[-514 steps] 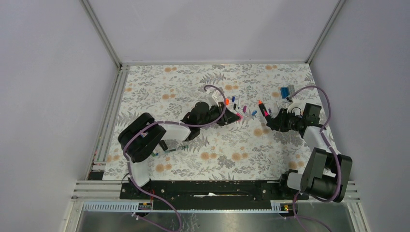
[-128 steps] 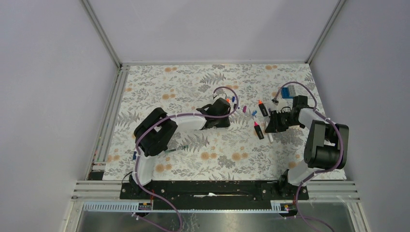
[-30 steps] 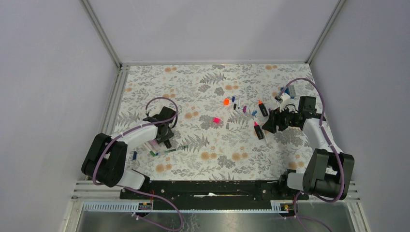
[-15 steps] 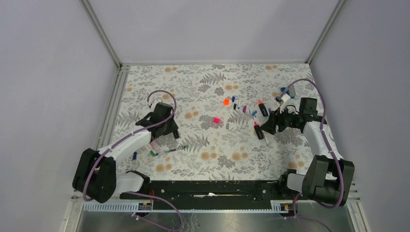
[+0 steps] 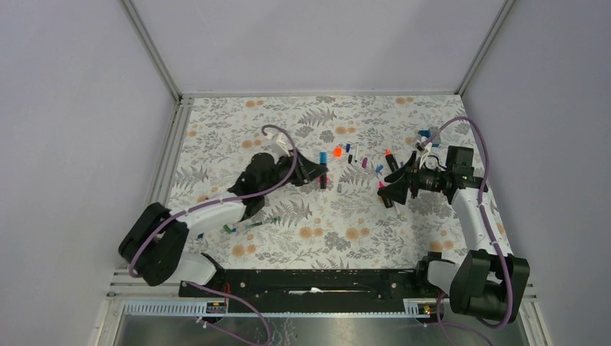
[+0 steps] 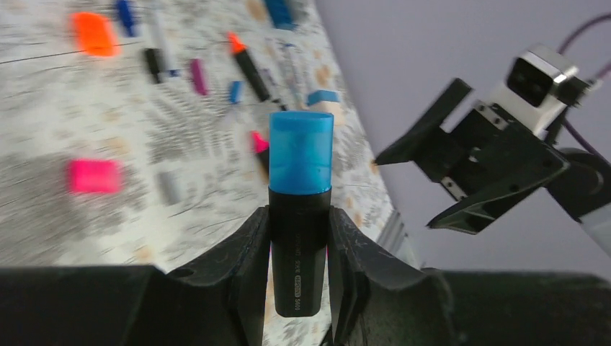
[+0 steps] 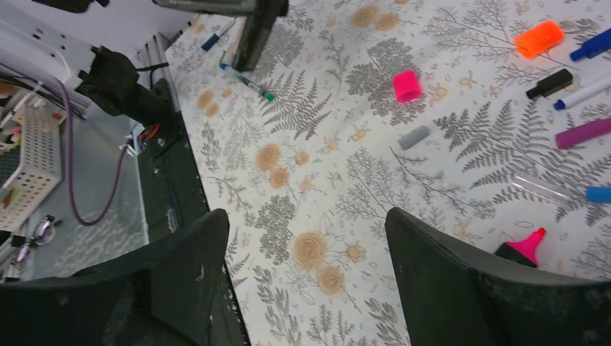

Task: Open the pen caps
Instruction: Pick up the pen from the center of the board.

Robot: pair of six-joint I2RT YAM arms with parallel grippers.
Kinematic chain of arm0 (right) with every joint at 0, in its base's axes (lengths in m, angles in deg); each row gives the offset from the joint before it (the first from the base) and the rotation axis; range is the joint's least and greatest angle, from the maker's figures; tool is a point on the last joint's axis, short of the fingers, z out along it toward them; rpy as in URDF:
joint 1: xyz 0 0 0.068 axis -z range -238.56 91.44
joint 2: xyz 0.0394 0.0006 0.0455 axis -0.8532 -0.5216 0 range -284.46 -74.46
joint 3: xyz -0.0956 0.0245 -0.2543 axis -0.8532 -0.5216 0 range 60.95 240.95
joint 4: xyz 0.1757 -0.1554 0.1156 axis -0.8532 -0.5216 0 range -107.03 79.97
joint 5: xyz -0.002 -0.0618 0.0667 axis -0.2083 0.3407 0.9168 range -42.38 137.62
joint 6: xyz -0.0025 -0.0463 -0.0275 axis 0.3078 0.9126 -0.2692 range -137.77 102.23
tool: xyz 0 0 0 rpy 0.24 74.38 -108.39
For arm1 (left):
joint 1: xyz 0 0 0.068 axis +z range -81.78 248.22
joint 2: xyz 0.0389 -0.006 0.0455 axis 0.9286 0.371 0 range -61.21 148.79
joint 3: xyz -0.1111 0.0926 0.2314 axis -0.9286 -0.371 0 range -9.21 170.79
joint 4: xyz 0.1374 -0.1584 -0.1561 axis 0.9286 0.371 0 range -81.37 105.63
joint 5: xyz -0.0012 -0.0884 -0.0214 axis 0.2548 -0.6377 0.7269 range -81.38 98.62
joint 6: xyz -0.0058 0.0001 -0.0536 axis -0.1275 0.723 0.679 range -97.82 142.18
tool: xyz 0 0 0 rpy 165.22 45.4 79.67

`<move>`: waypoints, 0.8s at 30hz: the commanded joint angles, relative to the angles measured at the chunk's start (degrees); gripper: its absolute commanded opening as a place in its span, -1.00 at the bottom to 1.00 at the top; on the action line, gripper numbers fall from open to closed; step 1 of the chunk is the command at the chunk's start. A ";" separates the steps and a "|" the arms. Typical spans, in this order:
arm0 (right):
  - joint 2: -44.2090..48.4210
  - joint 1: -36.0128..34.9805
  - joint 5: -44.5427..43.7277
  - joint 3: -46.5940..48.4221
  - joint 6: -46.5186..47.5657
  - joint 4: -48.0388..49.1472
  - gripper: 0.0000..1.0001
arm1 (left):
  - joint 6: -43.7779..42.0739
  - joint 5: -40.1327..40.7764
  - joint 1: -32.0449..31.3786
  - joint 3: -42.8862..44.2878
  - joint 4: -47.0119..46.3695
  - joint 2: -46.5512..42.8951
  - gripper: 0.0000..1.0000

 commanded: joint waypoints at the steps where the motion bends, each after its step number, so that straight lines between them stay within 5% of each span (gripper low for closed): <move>1: 2.21 -2.68 2.78 1.37 -10.37 4.80 0.74 | 2.43 0.68 -6.55 8.70 -13.66 6.53 -1.00; 8: 1.87 -6.08 -4.92 3.22 -19.53 7.83 0.77 | 4.48 13.36 -14.71 20.67 -5.37 16.07 -1.00; 17: 1.19 -8.33 -5.22 0.69 -32.27 17.81 0.74 | 5.82 23.17 -19.95 25.72 0.16 20.15 -1.00; 24: -0.63 -9.87 -12.88 0.03 -33.29 17.70 0.36 | 6.46 25.02 -21.61 26.87 0.81 21.27 -1.00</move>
